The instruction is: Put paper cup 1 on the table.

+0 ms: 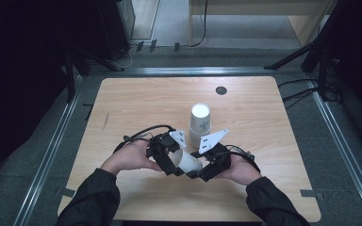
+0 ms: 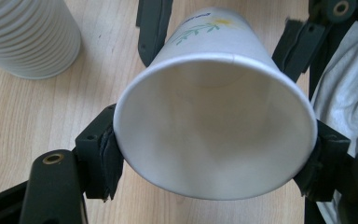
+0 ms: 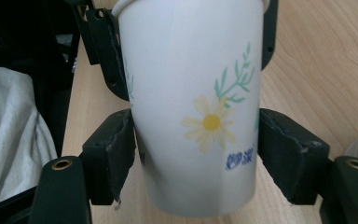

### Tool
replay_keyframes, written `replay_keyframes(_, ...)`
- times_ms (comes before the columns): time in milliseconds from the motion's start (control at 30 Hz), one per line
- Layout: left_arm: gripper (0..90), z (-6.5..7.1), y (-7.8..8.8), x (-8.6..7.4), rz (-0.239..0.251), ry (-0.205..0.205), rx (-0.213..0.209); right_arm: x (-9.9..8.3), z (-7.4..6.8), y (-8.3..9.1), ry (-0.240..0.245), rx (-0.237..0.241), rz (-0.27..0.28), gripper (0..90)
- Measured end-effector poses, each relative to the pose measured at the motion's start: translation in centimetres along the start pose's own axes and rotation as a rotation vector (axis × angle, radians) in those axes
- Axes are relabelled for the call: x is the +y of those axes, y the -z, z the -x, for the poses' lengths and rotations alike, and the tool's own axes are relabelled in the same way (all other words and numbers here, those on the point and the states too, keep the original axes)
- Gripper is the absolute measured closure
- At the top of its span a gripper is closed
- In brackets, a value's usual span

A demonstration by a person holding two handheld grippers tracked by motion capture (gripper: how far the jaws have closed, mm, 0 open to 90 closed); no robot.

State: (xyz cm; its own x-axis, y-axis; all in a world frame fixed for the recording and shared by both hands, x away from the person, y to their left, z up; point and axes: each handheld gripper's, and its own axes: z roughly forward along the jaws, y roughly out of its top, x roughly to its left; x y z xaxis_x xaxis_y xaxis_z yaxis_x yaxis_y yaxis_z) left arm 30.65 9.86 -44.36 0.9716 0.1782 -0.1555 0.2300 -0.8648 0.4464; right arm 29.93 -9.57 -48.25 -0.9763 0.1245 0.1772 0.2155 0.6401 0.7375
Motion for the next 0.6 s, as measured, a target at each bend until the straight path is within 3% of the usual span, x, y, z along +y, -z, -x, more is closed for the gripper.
replay_keyframes(233,23.6,0.09,-0.15,-0.04,0.001,-0.007,0.002,0.01,-0.06,-0.32,0.008,0.012,-0.008,32.6)
replay_keyframes(600,14.2,-0.07,0.46,-0.69,0.088,-0.008,-0.008,-0.02,0.05,0.47,0.013,0.001,0.008,32.8)
